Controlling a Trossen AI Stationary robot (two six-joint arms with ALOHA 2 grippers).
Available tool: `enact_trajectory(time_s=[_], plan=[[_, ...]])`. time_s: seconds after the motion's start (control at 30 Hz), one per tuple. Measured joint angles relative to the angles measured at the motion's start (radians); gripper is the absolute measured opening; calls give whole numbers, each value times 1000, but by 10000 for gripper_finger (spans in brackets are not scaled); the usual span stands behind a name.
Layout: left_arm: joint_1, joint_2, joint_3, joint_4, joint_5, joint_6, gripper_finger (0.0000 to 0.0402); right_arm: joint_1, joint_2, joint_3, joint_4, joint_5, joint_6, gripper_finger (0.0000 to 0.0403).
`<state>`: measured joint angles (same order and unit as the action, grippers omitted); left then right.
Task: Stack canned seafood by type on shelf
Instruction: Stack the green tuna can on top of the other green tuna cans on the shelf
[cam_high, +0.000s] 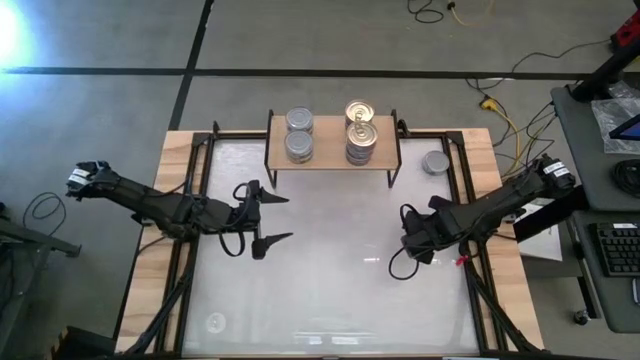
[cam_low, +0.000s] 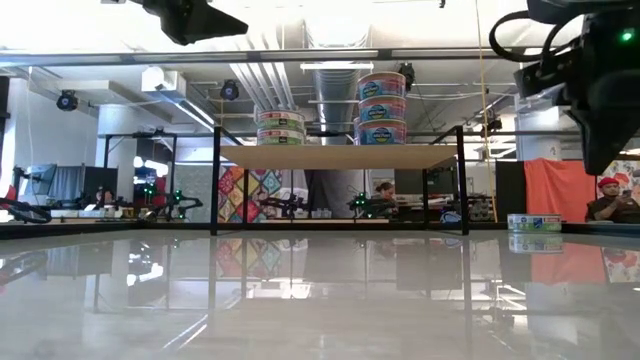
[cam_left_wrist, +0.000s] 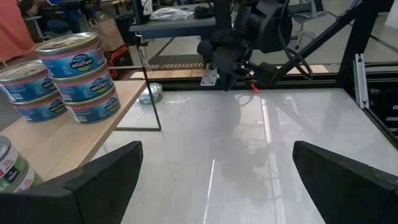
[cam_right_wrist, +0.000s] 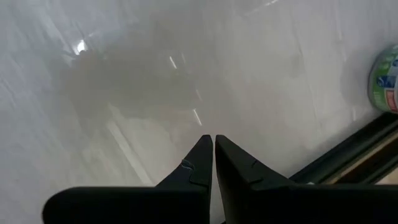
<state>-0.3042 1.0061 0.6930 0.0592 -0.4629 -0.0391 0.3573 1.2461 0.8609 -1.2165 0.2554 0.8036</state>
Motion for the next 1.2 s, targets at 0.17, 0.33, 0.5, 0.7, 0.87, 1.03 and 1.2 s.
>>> enact_trajectory(time_s=[0.17,0.33,0.5,0.7,0.87,1.03,1.2], plan=[[0,0,0,-10,0,0,398,-4,0,-11,0,55,9,13],[0,-1,0,-31,-1,0,398,-36,0,-18,-17,90,8,13],[0,-6,-1,-67,-3,-4,398,-108,0,-18,-73,133,13,13],[1,-7,-15,-70,-52,-25,398,-222,-1,-18,-115,141,-115,13],[1,-12,-44,-59,-76,-42,398,-309,-14,-18,-135,160,-223,20],[9,-42,-107,-43,-71,-91,394,-397,-67,-18,-173,211,-251,74],[24,-89,-189,30,-71,-130,378,-500,-142,-33,-193,246,-270,135]])
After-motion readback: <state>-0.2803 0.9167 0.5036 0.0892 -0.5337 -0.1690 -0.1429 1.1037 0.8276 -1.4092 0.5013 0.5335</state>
